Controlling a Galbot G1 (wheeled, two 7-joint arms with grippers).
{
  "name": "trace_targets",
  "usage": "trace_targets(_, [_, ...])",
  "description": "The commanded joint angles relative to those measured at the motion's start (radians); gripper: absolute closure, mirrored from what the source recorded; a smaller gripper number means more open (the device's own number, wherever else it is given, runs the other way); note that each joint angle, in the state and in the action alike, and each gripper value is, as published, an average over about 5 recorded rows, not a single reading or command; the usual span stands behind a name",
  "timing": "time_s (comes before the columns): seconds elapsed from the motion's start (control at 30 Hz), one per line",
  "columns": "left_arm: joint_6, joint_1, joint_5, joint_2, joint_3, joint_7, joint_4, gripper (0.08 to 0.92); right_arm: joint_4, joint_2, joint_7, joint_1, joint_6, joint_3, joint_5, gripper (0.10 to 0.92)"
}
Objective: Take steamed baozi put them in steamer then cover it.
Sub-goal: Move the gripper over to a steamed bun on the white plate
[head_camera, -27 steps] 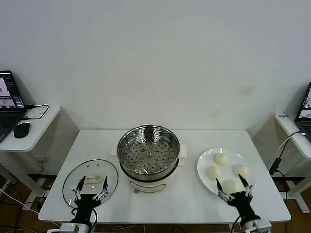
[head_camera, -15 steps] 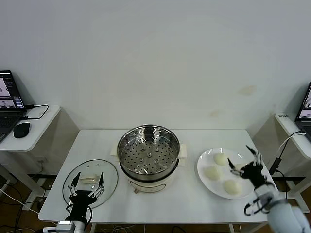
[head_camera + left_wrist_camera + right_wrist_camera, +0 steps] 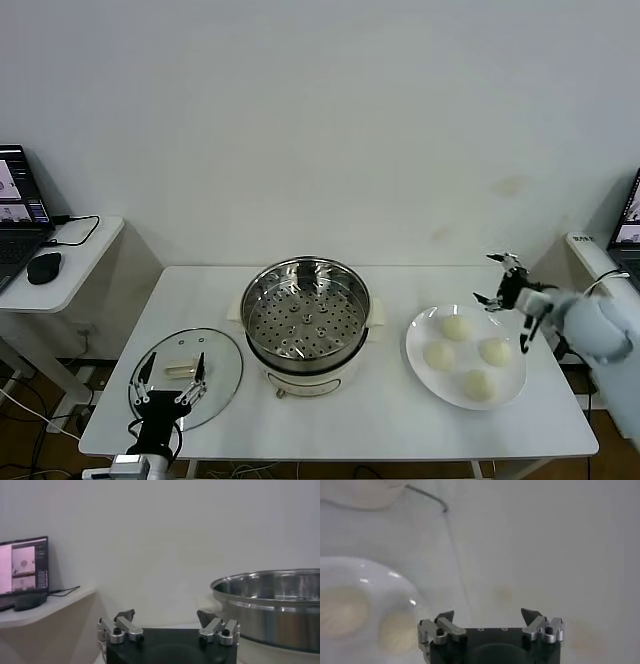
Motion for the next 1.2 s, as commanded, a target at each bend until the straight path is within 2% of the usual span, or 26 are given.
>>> trace_targets(0.03, [-0.009, 0.003, 0.004, 0.002, -0.014, -0.004, 0.010, 0.177, -0.168, -0.079, -0.296, 0.404, 0.027, -0.454, 0.033, 0.203])
trace_targets(0.27, [-0.015, 0.009, 0.000, 0.007, -0.035, -0.005, 0.009, 0.177, -0.233, -0.007, -0.290, 0.441, 0.061, -0.533, 0.064, 0.203])
trace_targets(0.63, [-0.015, 0.014, 0.000, 0.008, -0.052, -0.001, 0.005, 0.177, -0.354, 0.138, -0.264, 0.392, 0.138, -0.522, -0.021, 0.203])
trace_targets(1.2, [-0.027, 0.027, 0.000, 0.013, -0.076, 0.004, 0.003, 0.177, -0.473, 0.276, -0.200, 0.344, 0.138, -0.483, -0.100, 0.203])
